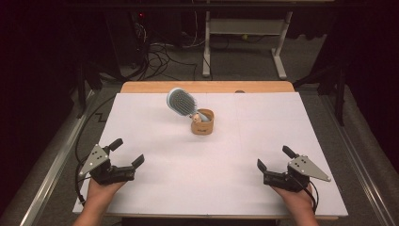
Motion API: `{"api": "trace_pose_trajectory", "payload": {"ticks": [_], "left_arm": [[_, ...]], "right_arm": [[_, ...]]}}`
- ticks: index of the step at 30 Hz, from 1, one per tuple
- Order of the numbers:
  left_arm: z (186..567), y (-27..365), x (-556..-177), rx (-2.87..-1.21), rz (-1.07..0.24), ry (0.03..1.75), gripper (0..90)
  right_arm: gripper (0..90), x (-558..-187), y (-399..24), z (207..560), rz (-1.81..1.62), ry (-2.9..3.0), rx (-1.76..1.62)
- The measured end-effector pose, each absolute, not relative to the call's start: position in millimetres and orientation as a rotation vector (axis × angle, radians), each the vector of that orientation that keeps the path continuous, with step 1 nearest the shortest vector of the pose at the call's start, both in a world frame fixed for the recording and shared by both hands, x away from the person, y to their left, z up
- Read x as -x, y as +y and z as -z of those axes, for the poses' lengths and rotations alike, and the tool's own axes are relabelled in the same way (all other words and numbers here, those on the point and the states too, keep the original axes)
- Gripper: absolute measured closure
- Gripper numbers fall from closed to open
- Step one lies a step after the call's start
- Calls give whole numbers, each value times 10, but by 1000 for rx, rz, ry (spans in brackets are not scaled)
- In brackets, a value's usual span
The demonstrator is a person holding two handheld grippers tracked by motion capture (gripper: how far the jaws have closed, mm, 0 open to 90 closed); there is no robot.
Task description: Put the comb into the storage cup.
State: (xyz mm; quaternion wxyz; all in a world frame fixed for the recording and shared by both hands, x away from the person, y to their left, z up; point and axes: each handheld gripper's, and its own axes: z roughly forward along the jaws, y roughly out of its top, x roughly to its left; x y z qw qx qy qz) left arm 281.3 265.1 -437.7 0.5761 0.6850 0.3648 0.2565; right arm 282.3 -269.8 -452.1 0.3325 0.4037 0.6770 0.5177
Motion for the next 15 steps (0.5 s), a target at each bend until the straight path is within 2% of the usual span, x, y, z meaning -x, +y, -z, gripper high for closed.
{"api": "trace_pose_trajectory", "payload": {"ticks": [3,5,9,15], "left_arm": [[4390,2646,-2821,-1611,-627,839,0],[4431,2631,-2864,-1626,-585,853,0],[4461,2579,-2885,-1654,-581,852,0],[4474,2541,-2904,-1687,-613,849,0]], "right_arm": [[4,-2771,-2707,4507,-1361,1763,-1057],[4,-2752,-2705,4513,-1364,1766,-1057],[4,-2753,-2706,4514,-1365,1761,-1067],[4,-2752,-2744,4525,-1367,1754,-1083]]}}
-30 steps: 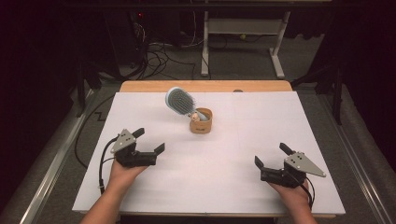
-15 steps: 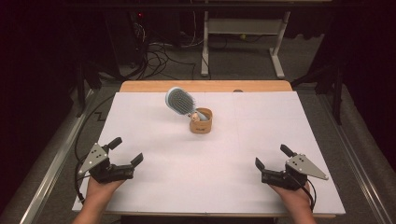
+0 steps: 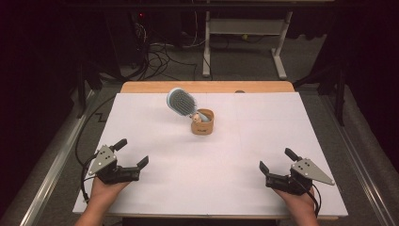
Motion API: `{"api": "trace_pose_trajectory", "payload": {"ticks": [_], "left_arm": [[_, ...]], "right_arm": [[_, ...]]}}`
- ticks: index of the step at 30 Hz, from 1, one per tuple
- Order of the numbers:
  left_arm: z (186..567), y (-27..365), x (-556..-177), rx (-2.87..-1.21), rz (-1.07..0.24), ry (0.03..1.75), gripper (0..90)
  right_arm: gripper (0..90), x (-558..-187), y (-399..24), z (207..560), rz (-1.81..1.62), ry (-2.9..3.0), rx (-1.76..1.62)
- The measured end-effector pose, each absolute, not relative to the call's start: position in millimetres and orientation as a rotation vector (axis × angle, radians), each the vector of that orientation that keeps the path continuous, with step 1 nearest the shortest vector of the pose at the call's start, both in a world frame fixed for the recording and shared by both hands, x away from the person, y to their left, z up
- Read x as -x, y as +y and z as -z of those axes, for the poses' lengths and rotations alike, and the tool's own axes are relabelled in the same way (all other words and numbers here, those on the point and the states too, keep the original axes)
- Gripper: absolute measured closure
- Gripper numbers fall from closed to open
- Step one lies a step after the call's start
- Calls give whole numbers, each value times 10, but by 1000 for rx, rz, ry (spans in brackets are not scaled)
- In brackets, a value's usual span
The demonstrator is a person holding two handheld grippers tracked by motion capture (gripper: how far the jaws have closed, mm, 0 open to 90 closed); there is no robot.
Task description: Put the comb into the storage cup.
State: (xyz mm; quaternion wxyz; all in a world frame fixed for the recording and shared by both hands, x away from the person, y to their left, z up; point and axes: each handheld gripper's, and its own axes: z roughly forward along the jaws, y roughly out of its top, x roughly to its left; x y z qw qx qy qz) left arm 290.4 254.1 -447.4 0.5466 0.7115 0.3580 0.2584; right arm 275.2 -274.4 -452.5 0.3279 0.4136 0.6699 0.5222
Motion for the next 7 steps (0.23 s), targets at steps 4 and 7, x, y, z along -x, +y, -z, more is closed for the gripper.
{"api": "trace_pose_trajectory", "payload": {"ticks": [4,7], "left_arm": [[4485,2517,-2900,-1696,-613,858,0],[4502,2511,-2895,-1720,-634,856,0]], "right_arm": [[4,-2739,-2749,4511,-1376,1753,-1070],[4,-2737,-2740,4502,-1378,1753,-1064]]}}
